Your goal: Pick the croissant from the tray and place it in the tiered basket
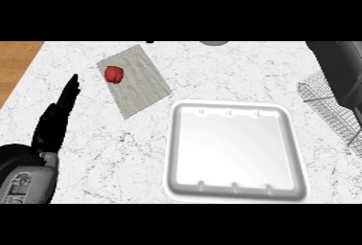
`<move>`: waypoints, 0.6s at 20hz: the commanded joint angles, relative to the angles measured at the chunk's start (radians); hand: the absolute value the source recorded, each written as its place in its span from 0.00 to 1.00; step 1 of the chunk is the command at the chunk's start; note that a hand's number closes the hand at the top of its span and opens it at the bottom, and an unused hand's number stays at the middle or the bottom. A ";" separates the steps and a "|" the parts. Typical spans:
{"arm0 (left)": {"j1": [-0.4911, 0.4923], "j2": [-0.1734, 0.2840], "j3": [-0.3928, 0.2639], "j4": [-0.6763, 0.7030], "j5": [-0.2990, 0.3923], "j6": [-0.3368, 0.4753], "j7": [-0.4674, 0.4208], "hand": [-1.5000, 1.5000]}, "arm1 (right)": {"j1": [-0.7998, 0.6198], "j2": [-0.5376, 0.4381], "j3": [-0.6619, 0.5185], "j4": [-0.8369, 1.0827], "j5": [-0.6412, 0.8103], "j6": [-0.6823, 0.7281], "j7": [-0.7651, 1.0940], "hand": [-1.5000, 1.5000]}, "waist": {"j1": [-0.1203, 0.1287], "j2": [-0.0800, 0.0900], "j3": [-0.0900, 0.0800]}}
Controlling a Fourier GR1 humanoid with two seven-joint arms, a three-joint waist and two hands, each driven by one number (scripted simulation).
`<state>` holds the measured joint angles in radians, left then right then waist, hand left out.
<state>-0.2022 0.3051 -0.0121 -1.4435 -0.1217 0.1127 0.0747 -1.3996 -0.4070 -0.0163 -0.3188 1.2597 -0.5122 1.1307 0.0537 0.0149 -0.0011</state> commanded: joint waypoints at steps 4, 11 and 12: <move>0.052 0.009 0.009 -0.045 0.004 -0.017 0.004 0.50 | -0.046 -0.050 -0.047 0.079 -0.001 0.035 0.029 1.00 | -0.007 -0.003 0.001; 0.069 0.011 0.010 -0.075 -0.002 -0.021 0.021 0.50 | 0.012 -0.137 0.006 0.181 0.078 0.085 0.010 1.00 | -0.009 -0.004 0.001; 0.033 -0.009 0.022 -0.002 -0.004 -0.002 -0.035 0.50 | -0.008 -0.156 0.016 0.197 0.092 0.118 0.004 1.00 | -0.015 0.003 0.000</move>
<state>-0.1608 0.2983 -0.0046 -1.4690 -0.1304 0.1101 0.0648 -1.4069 -0.5228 -0.0320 -0.1714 1.3060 -0.4771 1.0637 0.0426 0.0152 -0.0006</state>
